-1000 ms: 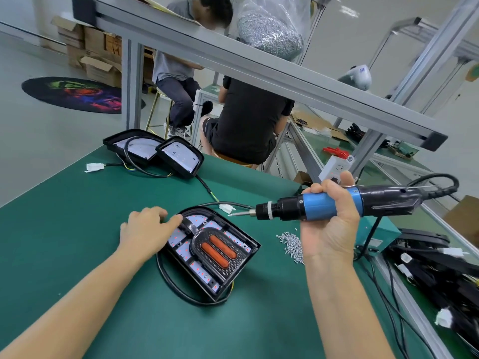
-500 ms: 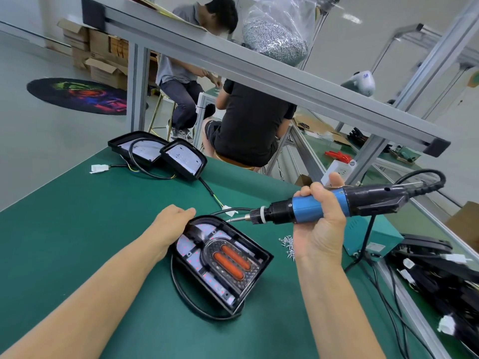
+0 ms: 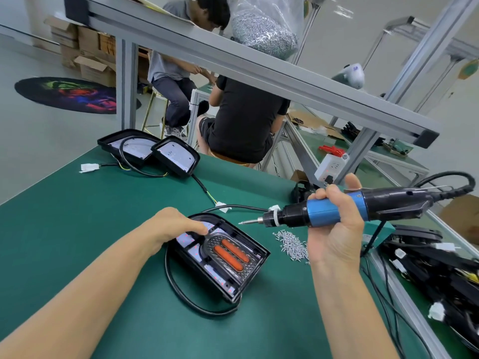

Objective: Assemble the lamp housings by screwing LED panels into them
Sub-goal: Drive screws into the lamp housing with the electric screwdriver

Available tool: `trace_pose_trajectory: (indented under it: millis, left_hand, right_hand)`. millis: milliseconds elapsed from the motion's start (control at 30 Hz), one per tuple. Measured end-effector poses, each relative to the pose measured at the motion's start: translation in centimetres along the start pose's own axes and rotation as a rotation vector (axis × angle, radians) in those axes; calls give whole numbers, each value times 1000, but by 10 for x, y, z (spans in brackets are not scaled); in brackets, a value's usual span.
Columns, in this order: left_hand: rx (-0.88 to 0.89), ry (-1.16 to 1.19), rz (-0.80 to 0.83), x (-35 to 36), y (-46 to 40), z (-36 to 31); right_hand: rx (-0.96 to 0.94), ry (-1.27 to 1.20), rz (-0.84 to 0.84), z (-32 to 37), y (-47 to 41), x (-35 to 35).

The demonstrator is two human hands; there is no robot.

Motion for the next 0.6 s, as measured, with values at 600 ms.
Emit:
trace_pose_trajectory:
  millis: [600]
  left_hand:
    - [273,572,88,12,13,11]
  right_hand:
    - [11,76,84,11,6,-14]
Point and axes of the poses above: each hand's wrist, its own y-axis away from the middle knuckle, its own x-axis out of the palm, z = x × y, the point moved 1 cm from there along -y, towards the middle knuckle, and after that the axes turned 10 degrees about -y, right-handed, at the moved point
